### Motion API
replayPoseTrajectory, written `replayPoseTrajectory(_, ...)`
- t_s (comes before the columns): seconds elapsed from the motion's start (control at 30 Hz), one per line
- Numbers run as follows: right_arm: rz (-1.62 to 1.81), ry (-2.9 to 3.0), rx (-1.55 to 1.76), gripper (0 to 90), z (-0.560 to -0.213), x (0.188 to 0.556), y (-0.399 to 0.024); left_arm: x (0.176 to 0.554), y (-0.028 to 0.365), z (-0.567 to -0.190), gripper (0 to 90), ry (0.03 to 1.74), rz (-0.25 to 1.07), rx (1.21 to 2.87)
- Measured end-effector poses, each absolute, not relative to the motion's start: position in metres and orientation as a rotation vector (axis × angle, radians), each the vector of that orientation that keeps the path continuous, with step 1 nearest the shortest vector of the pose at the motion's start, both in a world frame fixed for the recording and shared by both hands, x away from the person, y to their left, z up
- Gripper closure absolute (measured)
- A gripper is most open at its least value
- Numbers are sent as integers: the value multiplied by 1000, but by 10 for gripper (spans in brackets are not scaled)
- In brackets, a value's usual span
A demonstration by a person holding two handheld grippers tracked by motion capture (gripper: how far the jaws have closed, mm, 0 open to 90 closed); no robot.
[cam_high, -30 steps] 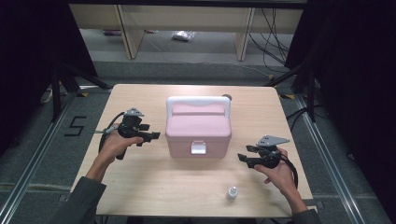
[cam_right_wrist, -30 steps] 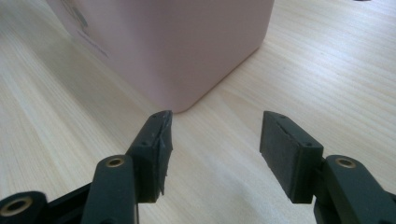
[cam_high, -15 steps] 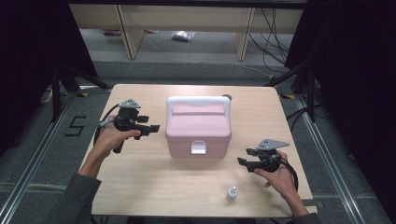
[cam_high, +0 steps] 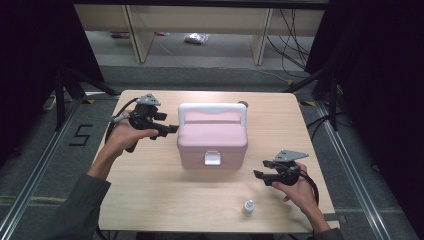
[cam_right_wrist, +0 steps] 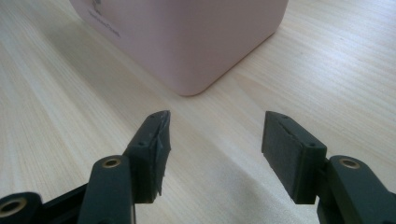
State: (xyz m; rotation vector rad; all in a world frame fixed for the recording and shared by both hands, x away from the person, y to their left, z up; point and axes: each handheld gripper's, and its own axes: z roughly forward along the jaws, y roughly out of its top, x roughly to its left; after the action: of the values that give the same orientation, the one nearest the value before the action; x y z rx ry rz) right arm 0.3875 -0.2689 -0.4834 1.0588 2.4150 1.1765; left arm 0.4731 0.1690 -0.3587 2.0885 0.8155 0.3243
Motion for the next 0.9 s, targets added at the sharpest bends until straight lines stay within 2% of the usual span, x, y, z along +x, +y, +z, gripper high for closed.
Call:
replayPoseTrajectory(0.43, 1166, 2420, 1059, 430, -484, 389, -269, 491, 150, -339, 301, 733, 350, 2254)
replayPoseTrajectory(0.9, 1149, 2427, 1046, 429, -485, 390, -269, 502, 126, -328, 299, 676, 366, 2358)
